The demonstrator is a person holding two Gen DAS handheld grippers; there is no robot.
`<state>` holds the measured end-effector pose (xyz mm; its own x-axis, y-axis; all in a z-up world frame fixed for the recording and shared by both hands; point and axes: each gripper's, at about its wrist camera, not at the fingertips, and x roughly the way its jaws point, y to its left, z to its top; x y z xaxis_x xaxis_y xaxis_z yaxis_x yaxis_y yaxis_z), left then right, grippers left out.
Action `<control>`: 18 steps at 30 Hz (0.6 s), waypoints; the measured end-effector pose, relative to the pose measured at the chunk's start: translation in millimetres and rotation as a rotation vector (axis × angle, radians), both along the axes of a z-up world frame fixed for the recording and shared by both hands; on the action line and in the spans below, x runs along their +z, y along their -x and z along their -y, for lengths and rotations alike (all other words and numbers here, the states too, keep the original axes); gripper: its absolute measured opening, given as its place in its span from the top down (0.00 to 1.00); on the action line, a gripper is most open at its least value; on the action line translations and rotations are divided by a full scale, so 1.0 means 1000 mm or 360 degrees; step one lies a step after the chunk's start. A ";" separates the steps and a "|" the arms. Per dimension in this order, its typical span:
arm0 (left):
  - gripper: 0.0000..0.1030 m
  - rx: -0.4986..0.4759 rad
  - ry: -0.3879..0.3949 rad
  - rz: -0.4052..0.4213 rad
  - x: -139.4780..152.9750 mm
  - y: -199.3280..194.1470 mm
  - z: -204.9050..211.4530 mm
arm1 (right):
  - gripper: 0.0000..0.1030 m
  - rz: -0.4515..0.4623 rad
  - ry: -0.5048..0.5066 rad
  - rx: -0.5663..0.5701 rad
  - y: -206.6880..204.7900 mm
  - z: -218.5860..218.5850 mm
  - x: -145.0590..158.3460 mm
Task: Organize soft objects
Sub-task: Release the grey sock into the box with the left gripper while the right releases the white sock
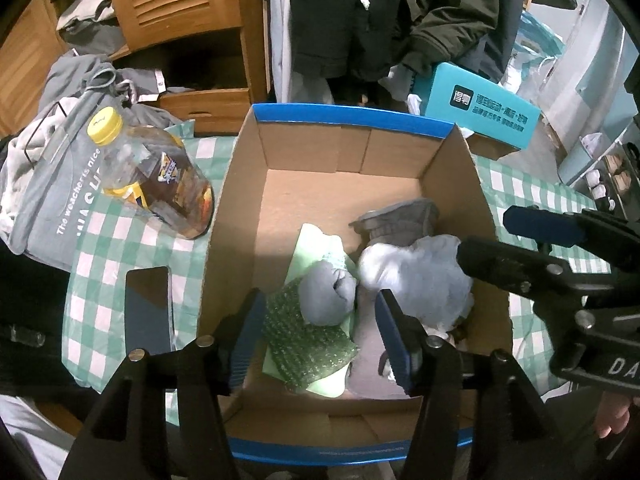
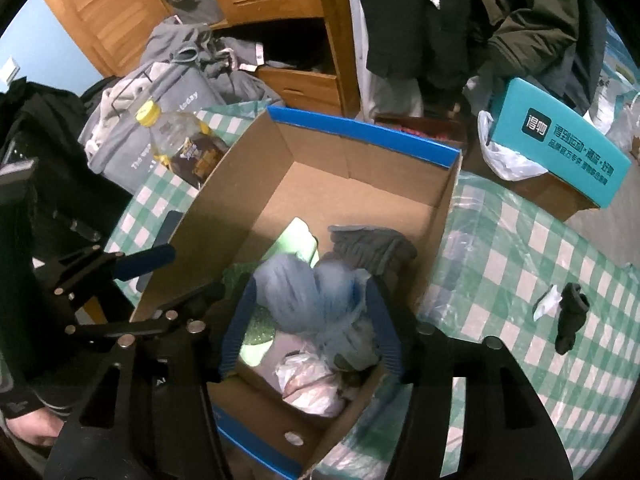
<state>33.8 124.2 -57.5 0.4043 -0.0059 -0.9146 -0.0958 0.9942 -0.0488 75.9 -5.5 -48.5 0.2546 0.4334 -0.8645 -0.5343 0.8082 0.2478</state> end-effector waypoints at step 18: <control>0.36 -0.0081 -0.0002 0.0069 0.016 -0.002 0.030 | 0.34 0.0062 0.0005 -0.0158 -0.001 0.045 0.015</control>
<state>35.9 94.3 -41.6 0.4427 -0.0263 -0.8963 -0.0429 0.9978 -0.0505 77.3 -50.8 -33.5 0.3300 0.4015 -0.8543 -0.4605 0.8585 0.2256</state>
